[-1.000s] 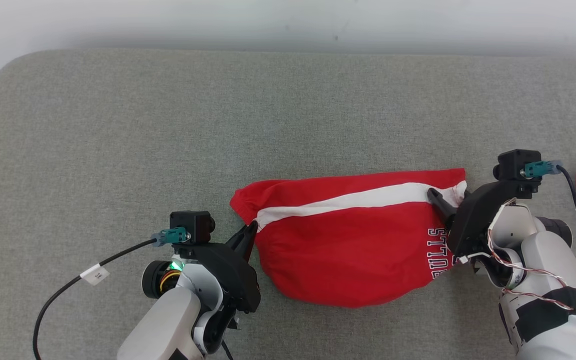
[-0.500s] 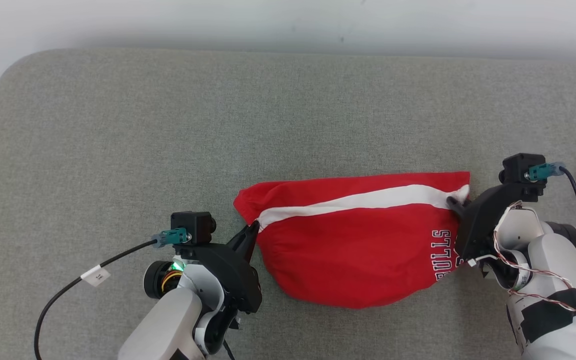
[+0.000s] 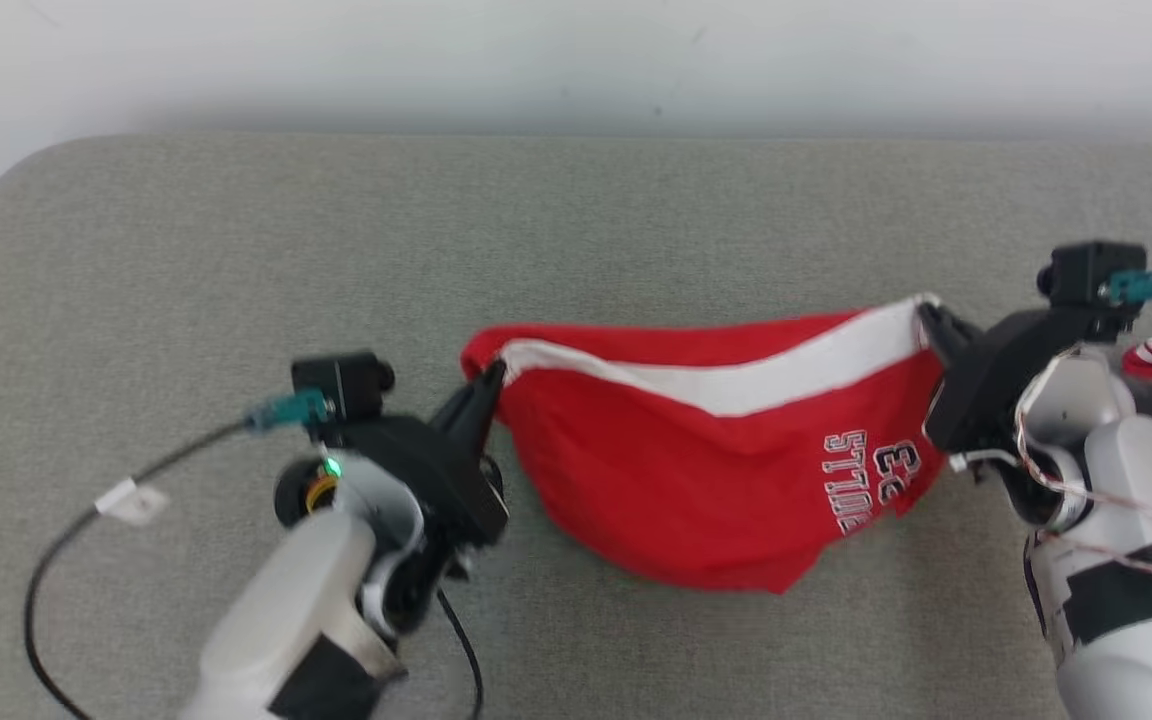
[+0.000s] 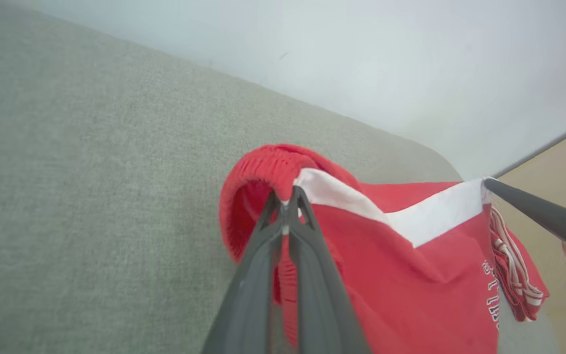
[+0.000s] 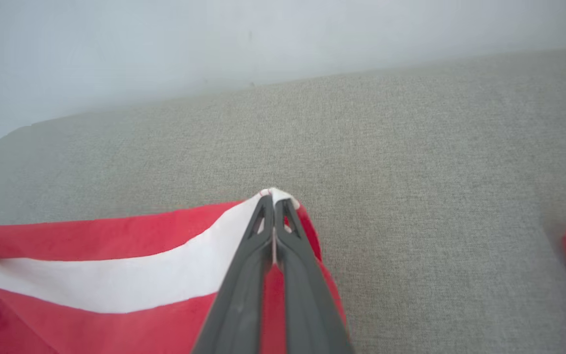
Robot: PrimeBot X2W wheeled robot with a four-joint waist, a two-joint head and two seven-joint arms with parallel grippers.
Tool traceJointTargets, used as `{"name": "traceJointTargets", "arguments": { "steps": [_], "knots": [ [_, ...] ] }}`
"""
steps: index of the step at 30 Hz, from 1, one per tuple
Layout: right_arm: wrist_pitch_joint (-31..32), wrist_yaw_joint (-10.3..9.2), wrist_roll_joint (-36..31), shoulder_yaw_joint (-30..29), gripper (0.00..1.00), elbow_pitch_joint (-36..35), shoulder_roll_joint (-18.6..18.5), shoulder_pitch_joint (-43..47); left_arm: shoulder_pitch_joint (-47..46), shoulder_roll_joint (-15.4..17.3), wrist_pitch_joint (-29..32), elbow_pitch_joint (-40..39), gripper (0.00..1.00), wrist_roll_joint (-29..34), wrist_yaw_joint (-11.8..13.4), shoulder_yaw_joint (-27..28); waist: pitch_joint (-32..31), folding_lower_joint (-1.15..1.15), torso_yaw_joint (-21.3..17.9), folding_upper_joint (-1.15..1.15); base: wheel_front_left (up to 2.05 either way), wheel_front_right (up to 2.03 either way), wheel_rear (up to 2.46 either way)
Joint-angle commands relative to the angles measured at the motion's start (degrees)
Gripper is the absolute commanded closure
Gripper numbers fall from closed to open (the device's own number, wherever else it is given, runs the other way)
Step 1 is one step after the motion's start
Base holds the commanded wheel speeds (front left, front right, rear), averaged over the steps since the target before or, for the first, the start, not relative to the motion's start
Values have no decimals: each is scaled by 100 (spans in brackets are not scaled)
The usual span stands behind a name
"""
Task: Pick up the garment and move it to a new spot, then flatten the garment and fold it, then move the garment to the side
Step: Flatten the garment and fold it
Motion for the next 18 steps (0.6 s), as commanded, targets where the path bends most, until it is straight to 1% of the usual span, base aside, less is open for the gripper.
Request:
{"name": "traceJointTargets", "arguments": {
  "steps": [1, 2, 5, 7, 8, 10, 14, 16, 18],
  "knots": [
    [-60, -13, 68, -7, 100, -40, 46, -178, -231, 138, 76, -56, 100, 9, -18, 18, 81, 0, -101, 0, 0, 0, 0],
    [-64, -13, 106, -8, 100, -39, 84, -274, -363, 185, 140, -89, 100, -13, -23, 35, 129, 0, -154, 0, 0, 0, 0],
    [-184, -12, 2, 80, 100, -14, 38, -794, -910, 348, 387, -168, 100, -4, -34, 31, 380, 0, -315, 0, 0, 0, 0],
    [-308, -12, -1, 152, 100, 30, 109, -1237, -1327, 466, 515, -175, 100, -86, -37, 156, 593, 0, -445, 0, 0, 0, 0],
    [-402, -12, 20, 174, 100, 43, 145, -1522, -1590, 570, 545, -184, 100, -54, -15, 217, 743, 0, -518, 0, 0, 0, 0],
    [-601, -13, 20, 173, 100, 117, 170, -2092, -2143, 785, 546, -187, 100, 238, 82, 202, 1077, 0, -640, 0, 0, 0, 0],
    [-1006, -13, -268, 282, 100, 327, 77, -3364, -3289, 884, 467, -249, 100, 428, 199, 353, 1822, 0, -825, 0, 0, 0, 0],
    [-1182, -12, -372, 224, 100, 408, 124, -3980, -3872, 938, 385, -277, 100, 503, 275, 478, 2179, 0, -913, 0, 0, 0, 0],
    [-1422, -13, -475, 149, 100, 480, 159, -4532, -4357, 921, 240, -289, 100, 533, 305, 585, 2471, 0, -991, 0, 0, 0, 0]
  ]
}}
